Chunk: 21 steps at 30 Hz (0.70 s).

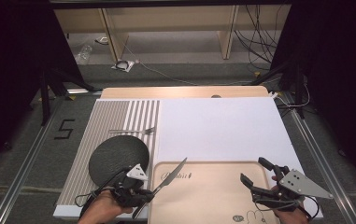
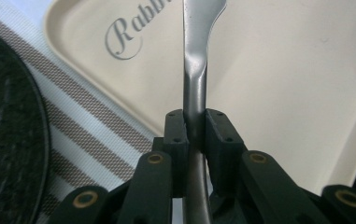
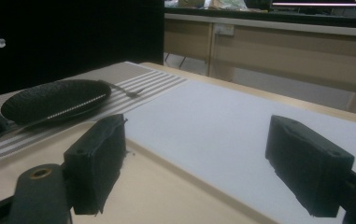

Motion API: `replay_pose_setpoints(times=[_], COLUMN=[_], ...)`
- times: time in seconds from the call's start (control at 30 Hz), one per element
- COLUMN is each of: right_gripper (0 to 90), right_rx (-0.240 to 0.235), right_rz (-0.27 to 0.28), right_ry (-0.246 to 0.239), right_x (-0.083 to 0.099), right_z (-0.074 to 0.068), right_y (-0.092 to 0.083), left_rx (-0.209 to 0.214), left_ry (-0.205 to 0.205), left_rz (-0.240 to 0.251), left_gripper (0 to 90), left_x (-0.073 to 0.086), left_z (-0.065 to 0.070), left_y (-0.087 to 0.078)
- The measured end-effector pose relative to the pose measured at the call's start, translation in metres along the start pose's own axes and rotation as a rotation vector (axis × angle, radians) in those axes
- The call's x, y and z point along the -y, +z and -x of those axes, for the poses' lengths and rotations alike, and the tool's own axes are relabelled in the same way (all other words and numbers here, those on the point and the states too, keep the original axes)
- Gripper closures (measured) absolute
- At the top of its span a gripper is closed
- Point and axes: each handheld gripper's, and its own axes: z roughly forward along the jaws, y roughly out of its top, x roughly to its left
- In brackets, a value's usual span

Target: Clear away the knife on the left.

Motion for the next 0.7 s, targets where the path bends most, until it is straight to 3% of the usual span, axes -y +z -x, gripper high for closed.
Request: replay_pose_setpoints(times=[0.37,0.7], right_gripper=[21.3,21.4], right_rx=[-0.001,-0.002], right_rz=[0.0,0.004], right_ry=[0.0,0.002], right_x=[0.0,0.0], right_z=[0.0,0.0], right_y=[0.0,0.0], left_rx=[0.05,0.098], left_ry=[-0.006,0.017], left_rz=[-0.031,-0.06], left_gripper=[79.2,79.2], left_x=[-0.009,-0.017], left_z=[0.015,0.028], left_y=[0.014,0.025])
